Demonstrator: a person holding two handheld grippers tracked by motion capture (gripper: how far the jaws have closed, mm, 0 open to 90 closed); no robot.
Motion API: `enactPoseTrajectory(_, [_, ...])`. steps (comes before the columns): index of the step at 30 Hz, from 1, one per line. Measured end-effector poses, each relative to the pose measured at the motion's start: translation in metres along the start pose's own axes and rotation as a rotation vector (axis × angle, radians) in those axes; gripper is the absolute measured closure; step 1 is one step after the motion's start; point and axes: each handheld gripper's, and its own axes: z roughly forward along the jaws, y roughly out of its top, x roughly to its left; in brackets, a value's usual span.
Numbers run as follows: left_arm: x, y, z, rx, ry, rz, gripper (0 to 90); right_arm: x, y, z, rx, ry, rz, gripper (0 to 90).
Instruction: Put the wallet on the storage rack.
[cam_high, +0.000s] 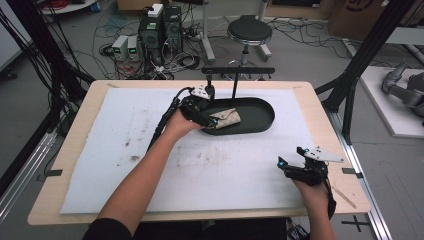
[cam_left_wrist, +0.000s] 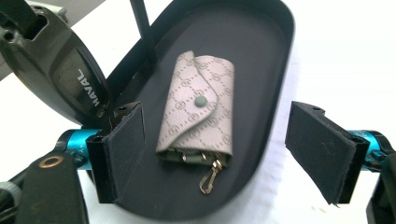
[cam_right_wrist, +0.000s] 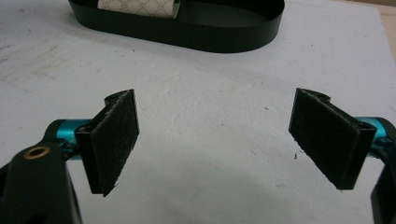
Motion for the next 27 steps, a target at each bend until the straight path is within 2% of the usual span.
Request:
enactPoseTrajectory(4, [-0.007, -0.01, -0.015, -0.021, -0.014, 0.007, 20.3, 0.003, 0.001, 0.004, 0.013, 0.009, -0.011, 16.4])
enactPoseTrajectory(8, [-0.014, -0.021, -0.027, -0.025, -0.007, 0.006, 20.3, 0.006, 0.003, 0.009, 0.016, 0.019, -0.019, 16.4])
enactPoseTrajectory(10, [-0.017, -0.026, -0.033, -0.026, -0.001, 0.019, 20.3, 0.007, 0.004, 0.011, 0.02, 0.023, -0.022, 16.4])
enactPoseTrajectory(17, [-0.028, -0.043, -0.059, -0.071, 0.004, 0.004, 20.4, 0.01, 0.008, 0.017, 0.017, 0.038, -0.032, 16.4])
enactPoseTrajectory(23, [-0.036, -0.068, -0.086, -0.126, 0.042, -0.02, 20.5, 0.01, 0.01, 0.021, 0.016, 0.049, -0.04, 16.4])
enactPoseTrajectory(27, [-0.038, -0.088, -0.1, -0.137, 0.065, -0.032, 20.4, 0.01, 0.011, 0.022, 0.014, 0.05, -0.036, 16.4])
